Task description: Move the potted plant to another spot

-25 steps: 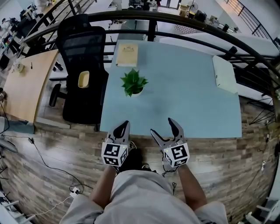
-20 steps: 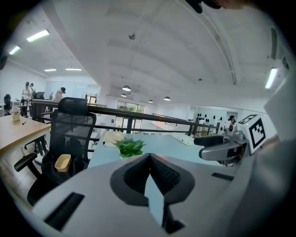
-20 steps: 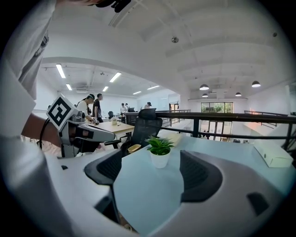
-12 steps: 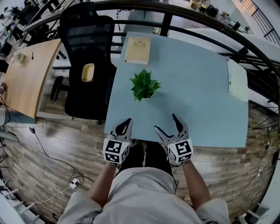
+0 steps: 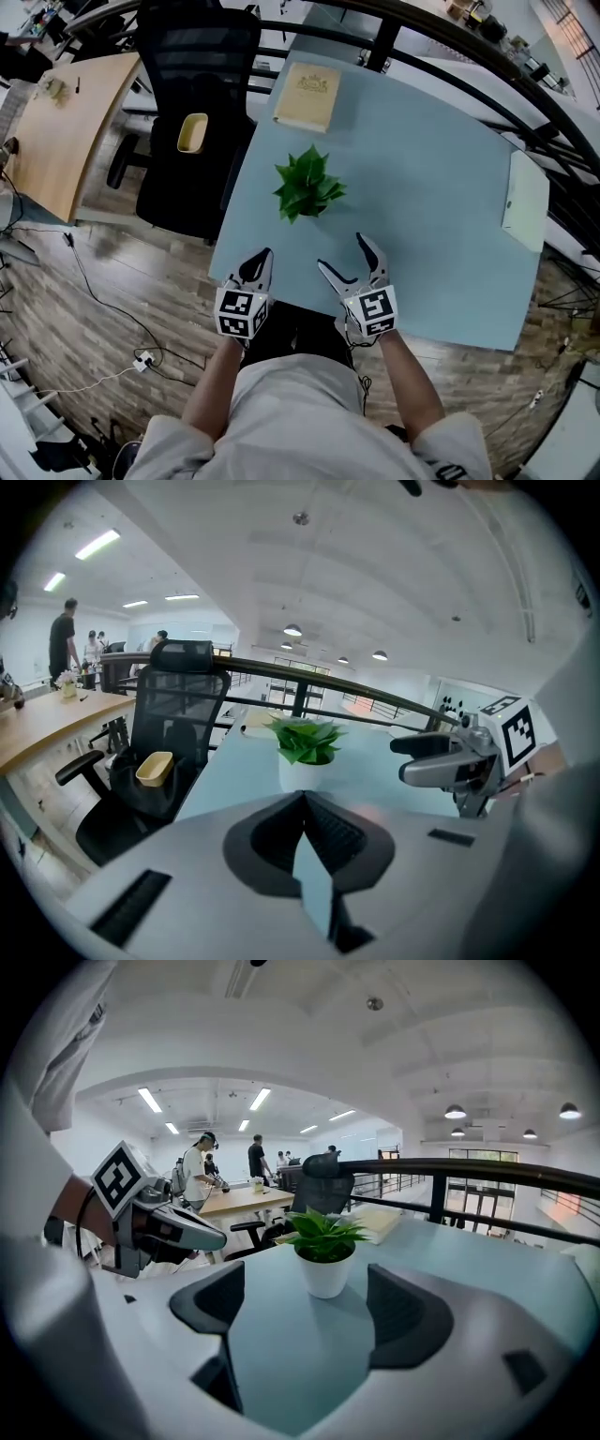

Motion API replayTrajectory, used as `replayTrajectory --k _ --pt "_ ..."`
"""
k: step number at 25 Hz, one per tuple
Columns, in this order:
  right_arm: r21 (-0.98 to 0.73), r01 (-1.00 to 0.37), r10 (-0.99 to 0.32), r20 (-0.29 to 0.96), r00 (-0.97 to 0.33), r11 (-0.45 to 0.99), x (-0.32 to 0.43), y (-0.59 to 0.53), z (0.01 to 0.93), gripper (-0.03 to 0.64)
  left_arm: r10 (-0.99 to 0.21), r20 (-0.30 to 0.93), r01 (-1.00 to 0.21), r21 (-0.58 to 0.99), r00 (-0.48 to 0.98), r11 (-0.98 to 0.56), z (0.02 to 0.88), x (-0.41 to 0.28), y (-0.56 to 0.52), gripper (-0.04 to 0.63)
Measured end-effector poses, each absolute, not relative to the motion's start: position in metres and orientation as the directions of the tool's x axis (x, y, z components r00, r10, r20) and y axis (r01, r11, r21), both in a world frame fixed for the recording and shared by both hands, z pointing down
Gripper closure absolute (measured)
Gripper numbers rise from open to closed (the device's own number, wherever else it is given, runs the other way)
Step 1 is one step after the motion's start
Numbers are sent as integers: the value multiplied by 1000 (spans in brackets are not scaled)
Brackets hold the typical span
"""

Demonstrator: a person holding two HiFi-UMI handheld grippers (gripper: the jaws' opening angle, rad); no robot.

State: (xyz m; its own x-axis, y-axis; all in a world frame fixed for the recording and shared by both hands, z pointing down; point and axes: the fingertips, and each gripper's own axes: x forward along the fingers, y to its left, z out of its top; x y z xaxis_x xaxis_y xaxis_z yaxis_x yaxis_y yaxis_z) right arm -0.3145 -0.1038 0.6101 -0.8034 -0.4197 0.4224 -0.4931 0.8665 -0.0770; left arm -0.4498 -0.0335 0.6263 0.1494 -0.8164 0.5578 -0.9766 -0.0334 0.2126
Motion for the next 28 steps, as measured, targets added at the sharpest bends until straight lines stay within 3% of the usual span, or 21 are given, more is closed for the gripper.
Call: replayTrajectory --k 13,28 --pt "-123 -362 -281 426 -860 924 -358 -144 658 189 -776 630 -970 193 10 145 662 -455 -37 584" --pt "-124 -300 -223 423 -878 946 -403 -175 690 140 -751 657 -944 201 -70 263 676 -452 -22 584"
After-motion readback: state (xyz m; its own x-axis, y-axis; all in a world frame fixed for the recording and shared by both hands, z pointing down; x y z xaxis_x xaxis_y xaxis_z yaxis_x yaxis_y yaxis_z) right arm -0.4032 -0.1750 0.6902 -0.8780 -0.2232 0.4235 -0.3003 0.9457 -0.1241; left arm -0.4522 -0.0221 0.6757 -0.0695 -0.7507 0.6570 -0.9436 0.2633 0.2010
